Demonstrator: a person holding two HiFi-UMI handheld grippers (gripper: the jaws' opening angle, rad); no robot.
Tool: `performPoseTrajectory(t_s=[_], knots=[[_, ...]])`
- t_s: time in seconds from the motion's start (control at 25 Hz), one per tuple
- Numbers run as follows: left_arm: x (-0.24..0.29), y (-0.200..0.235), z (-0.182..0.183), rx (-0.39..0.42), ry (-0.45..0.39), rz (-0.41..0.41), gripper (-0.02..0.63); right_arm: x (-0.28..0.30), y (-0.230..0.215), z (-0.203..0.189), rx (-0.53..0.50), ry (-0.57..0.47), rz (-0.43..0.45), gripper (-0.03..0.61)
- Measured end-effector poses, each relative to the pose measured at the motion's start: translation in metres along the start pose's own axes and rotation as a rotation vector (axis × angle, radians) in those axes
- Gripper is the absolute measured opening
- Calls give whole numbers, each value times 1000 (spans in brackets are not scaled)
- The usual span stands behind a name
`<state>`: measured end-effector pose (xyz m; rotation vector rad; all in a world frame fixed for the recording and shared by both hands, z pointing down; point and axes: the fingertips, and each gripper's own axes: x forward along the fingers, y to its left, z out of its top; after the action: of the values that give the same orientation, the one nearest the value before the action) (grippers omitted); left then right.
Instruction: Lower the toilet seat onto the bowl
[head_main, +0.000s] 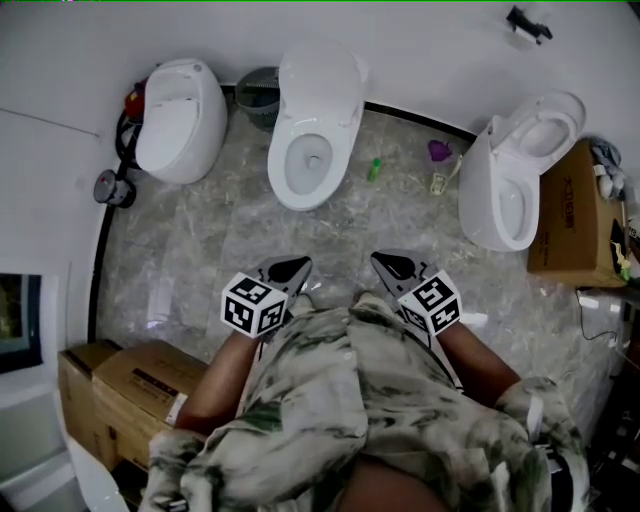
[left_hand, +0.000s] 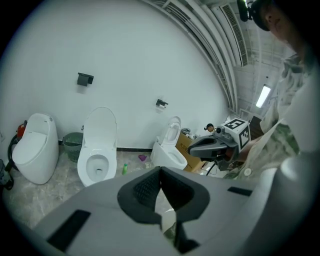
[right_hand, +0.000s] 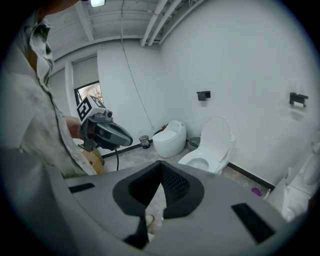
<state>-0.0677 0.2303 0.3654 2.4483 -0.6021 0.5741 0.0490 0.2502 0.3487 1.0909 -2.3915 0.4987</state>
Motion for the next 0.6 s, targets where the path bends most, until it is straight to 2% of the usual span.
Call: performPoseTrajectory(t_s=[0.6], knots=[[-51, 58, -19, 29, 22, -61, 23, 56, 53, 20, 22, 4, -72, 21]])
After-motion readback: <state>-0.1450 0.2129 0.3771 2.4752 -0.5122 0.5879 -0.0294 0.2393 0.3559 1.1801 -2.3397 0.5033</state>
